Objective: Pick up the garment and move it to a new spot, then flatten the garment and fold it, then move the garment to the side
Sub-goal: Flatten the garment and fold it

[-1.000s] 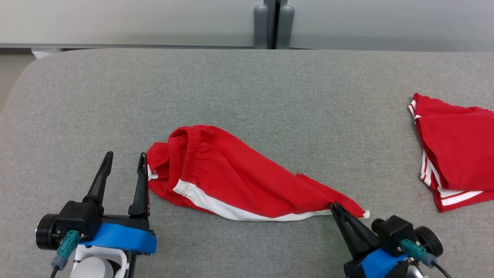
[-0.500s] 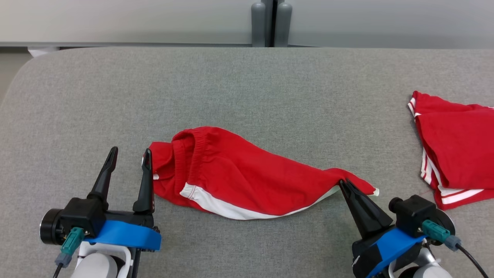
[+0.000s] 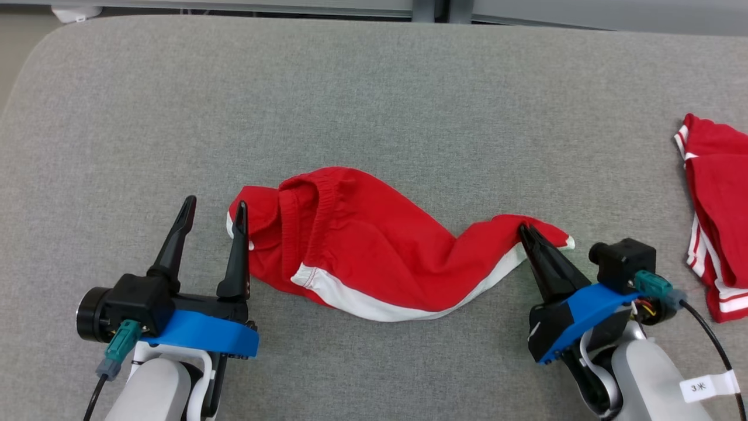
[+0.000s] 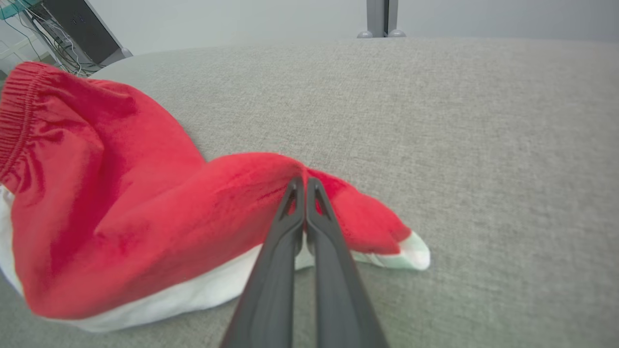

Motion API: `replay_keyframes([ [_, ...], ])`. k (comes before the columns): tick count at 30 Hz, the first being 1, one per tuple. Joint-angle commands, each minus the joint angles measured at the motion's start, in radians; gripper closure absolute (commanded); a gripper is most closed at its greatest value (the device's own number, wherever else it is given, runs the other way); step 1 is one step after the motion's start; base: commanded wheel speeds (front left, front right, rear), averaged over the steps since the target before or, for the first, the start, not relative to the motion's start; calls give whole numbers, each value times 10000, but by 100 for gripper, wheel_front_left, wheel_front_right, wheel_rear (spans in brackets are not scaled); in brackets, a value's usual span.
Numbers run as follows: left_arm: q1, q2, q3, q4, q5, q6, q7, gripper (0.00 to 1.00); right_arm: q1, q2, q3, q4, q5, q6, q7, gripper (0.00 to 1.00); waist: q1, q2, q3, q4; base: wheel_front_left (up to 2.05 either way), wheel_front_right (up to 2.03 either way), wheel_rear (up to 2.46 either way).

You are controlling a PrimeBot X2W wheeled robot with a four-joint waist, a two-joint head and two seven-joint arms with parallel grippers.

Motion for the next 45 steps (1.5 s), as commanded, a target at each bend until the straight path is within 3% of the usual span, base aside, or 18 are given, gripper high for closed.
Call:
replay_keyframes([
  [1,-206,-24,3,35,68,-62,-62,0,-226,13,6,170,28,1,-124,25,-1,-2,61,51,0,0,0],
  [2,-234,-36,-2,65,73,-62,-58,0,-344,12,-10,356,50,1,-252,0,-1,-2,78,56,0,0,0],
  [8,-195,-64,78,221,179,-93,-62,0,-695,-72,-290,910,-112,1,-1388,0,-1,-2,-6,-89,0,0,0],
  [15,181,60,199,301,251,13,-67,0,-31,-389,-1327,203,-533,1,-2283,0,-1,-2,-447,-456,0,0,0],
  [20,500,213,207,276,283,93,-51,0,841,-316,-2140,-924,-786,1,-2074,0,-1,-2,-865,-702,0,0,0],
  [29,1059,446,126,58,180,210,279,0,2423,269,-2463,-2800,-1077,1,-1245,0,-1,-2,-1495,-923,0,0,0],
  [45,1223,593,-112,-397,152,239,658,0,2926,539,-2461,-3426,-1147,1,-785,0,-1,-2,-1688,-997,0,0,0],
])
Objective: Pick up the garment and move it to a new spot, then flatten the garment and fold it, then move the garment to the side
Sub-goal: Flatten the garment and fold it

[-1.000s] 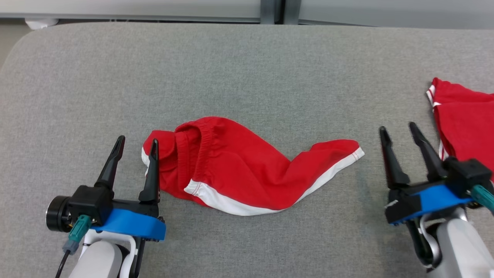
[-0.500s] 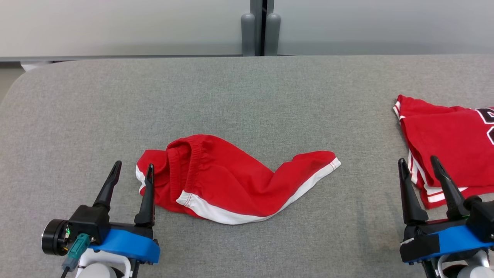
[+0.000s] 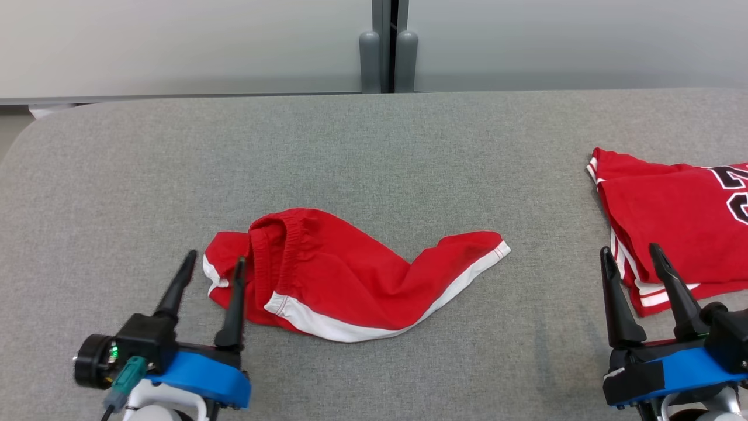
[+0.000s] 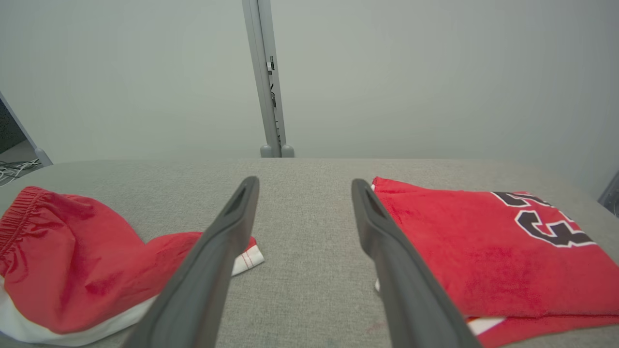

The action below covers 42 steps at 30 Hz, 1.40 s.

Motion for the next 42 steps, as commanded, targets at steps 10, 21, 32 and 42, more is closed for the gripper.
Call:
replay_keyframes([
  [10,-338,-19,-1206,293,-243,-867,1927,0,-48,70,152,110,-65,1,112,0,1,1,437,-31,0,0,0],
  [21,-875,106,-1327,537,-322,-979,2574,100,-685,-281,488,1138,-80,1,164,0,1,1,1011,-47,0,0,0],
  [32,-1494,-58,-1496,170,-165,-999,2419,100,-2724,-644,1581,4042,195,1,-201,0,1,1,1844,546,0,0,0],
  [42,-1474,-138,-1406,9,-248,-848,1944,100,-3569,-830,2293,5996,926,1,-403,100,1,1,1941,695,0,0,0],
])
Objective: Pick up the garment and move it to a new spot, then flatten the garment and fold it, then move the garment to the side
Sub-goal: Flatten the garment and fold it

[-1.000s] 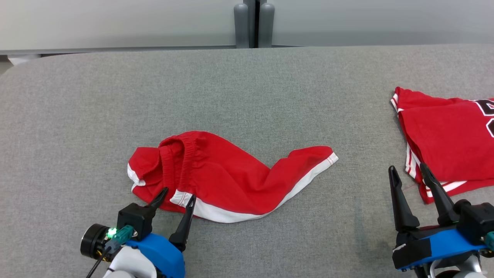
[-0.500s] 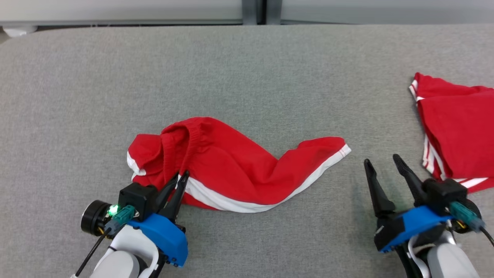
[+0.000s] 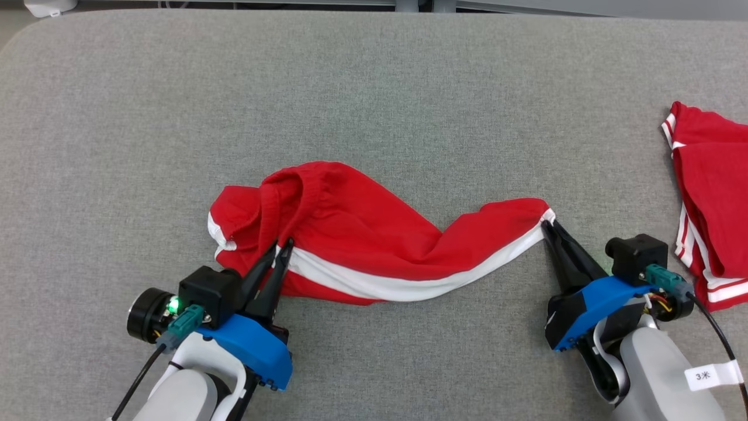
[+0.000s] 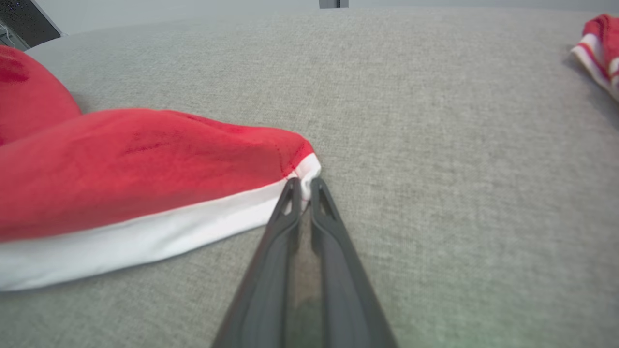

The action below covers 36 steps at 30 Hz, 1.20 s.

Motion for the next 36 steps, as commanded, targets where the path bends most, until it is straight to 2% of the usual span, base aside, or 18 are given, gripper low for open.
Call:
replay_keyframes([
  [1,-51,19,105,-145,9,123,-160,100,244,-97,134,25,173,1,-85,100,0,-1,-89,-11,0,0,0],
  [6,-32,173,271,-640,118,338,-367,100,607,-297,-31,-1073,354,1,-420,100,0,-1,-454,-120,0,0,0],
  [10,-5,379,452,-1332,216,551,-373,100,1064,-354,-482,-2446,296,1,-450,100,0,-1,-945,-307,0,0,0],
  [19,-244,1009,957,-3318,386,914,79,100,1646,-6,-1661,-6047,-430,-1,366,100,0,-1,-2287,-744,0,0,0],
  [20,-244,1009,957,-3318,386,914,79,100,1646,-6,-1661,-6047,-430,-1,366,100,0,-1,-2287,-744,0,0,0],
  [26,-667,1172,1181,-4741,442,1094,430,100,1573,84,-2359,-8082,-682,-1,954,100,0,-1,-2818,-850,0,0,0],
  [31,-951,1015,1325,-5302,270,1253,589,100,1278,91,-2597,-8738,-526,-1,1343,100,0,-1,-2809,-944,0,0,0],
  [36,-1437,699,1414,-4796,-86,1136,399,100,622,50,-2409,-8285,-264,-1,1481,100,0,-1,-2363,-1006,0,0,0],
])
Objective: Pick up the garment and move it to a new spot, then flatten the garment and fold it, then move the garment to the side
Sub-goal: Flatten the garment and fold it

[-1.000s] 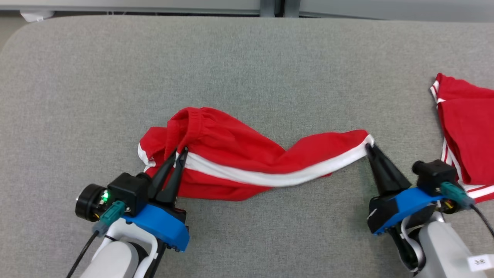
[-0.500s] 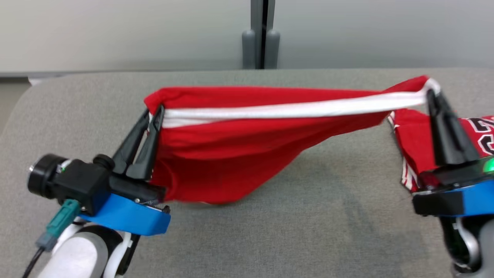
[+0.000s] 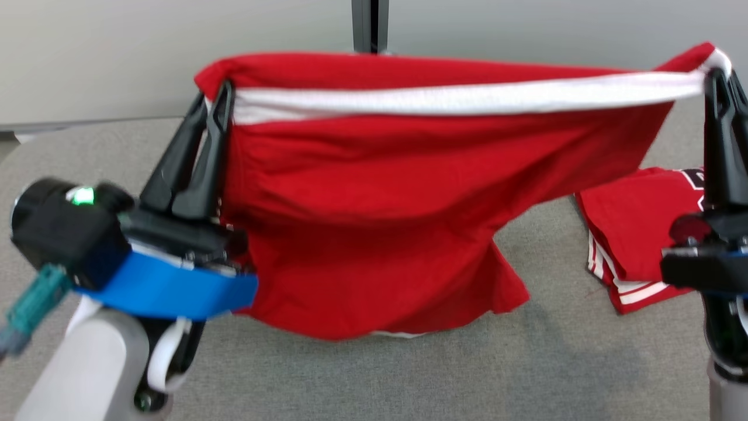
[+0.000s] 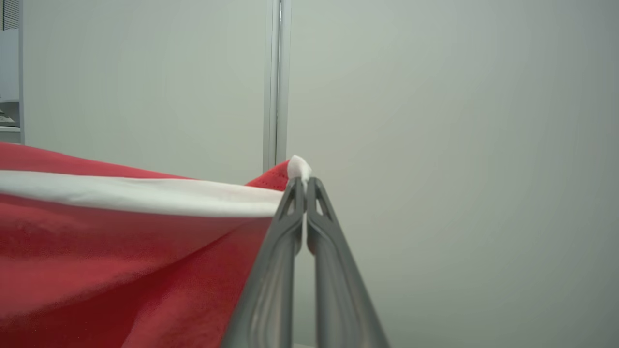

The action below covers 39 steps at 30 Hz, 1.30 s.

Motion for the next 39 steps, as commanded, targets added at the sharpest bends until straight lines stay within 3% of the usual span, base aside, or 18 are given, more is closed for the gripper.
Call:
replay_keyframes([
  [1,-417,-118,98,303,-149,-80,-119,100,-381,-43,21,239,103,-3,8,100,0,1,237,78,0,0,0],
  [6,-2073,-730,380,2411,-748,-587,-799,100,-2173,-172,208,1792,339,-3,-171,100,0,1,959,152,0,0,0],
  [15,-6210,-1850,785,7943,-931,-1595,-2786,100,-6756,128,806,5864,422,-3,-1328,100,0,1,1587,15,0,0,0],
  [20,-6862,-2348,951,10535,-1142,-2039,-3120,100,-7724,443,1307,8346,605,-3,-2115,100,0,1,1633,-72,0,0,0],
  [27,-5707,-3118,1022,13510,-1574,-2369,-3165,100,-6735,704,2413,11672,1184,-1,-2812,100,0,1,1698,-81,0,0,0],
  [31,-4707,-3339,732,14212,-1560,-2446,-3170,100,-5698,776,3133,12791,1700,-1,-3042,100,0,1,1651,-115,0,0,0],
  [35,-3277,-3396,231,13520,-1577,-2447,-3170,100,-4443,801,3708,12886,2212,-1,-3160,100,0,1,1490,-234,0,0,0],
  [39,-1314,-3071,121,11865,-1477,-2423,-3171,100,-2504,582,3528,11390,2467,-1,-3166,100,0,1,1050,-258,0,0,0],
])
